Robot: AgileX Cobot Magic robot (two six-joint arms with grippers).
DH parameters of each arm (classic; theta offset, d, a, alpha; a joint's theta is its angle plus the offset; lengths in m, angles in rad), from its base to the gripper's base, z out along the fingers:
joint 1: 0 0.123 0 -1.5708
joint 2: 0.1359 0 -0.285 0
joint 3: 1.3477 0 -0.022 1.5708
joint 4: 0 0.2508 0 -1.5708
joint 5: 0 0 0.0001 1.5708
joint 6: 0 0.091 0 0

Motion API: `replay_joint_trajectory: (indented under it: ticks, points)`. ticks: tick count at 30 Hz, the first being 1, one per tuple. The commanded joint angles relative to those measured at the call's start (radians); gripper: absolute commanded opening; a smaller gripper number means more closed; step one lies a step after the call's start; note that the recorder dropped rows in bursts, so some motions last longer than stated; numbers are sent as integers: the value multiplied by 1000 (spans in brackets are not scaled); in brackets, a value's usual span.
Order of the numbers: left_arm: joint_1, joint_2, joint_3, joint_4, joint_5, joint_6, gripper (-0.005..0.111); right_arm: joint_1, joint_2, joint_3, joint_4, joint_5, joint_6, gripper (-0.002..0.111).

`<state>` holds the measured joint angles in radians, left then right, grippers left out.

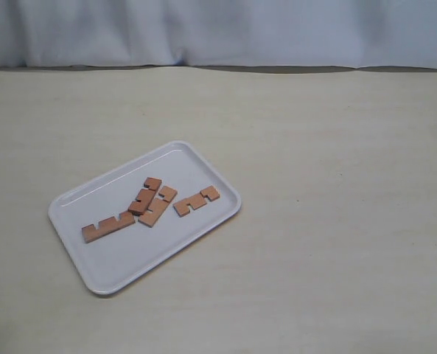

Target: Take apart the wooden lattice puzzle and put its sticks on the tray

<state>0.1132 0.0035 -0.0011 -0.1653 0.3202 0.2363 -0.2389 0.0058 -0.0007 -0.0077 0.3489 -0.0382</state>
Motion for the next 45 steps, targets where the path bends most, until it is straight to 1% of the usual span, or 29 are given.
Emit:
replay_joint_trajectory:
  ticks: [1,3,14,24,27,31,33,37,45]
  points:
    - [1,-4,1,43,-17,-109,0,-4,-6,1,-1,-5,1,4]
    - [1,-4,1,50,-17,-135,0,-4,-6,1,-1,-5,1,4]
    - [1,-4,1,64,-11,-133,0,-4,-6,1,-1,-5,1,4]
    - [1,-4,1,35,-11,-133,0,-4,-6,1,-1,-5,1,4]
    - [-15,-4,1,31,-9,-133,0,-4,-6,1,-1,-5,1,4]
    - [-64,-4,1,53,-8,-133,0,-4,-6,1,-1,-5,1,4]
    - [-77,-4,1,57,-8,-133,0,-4,-6,1,-1,-5,1,4]
    - [-79,-4,1,83,-8,-133,0,-4,-6,1,-1,-5,1,4]
    - [-79,-4,1,76,-8,-133,0,-4,-6,1,-1,-5,1,4]
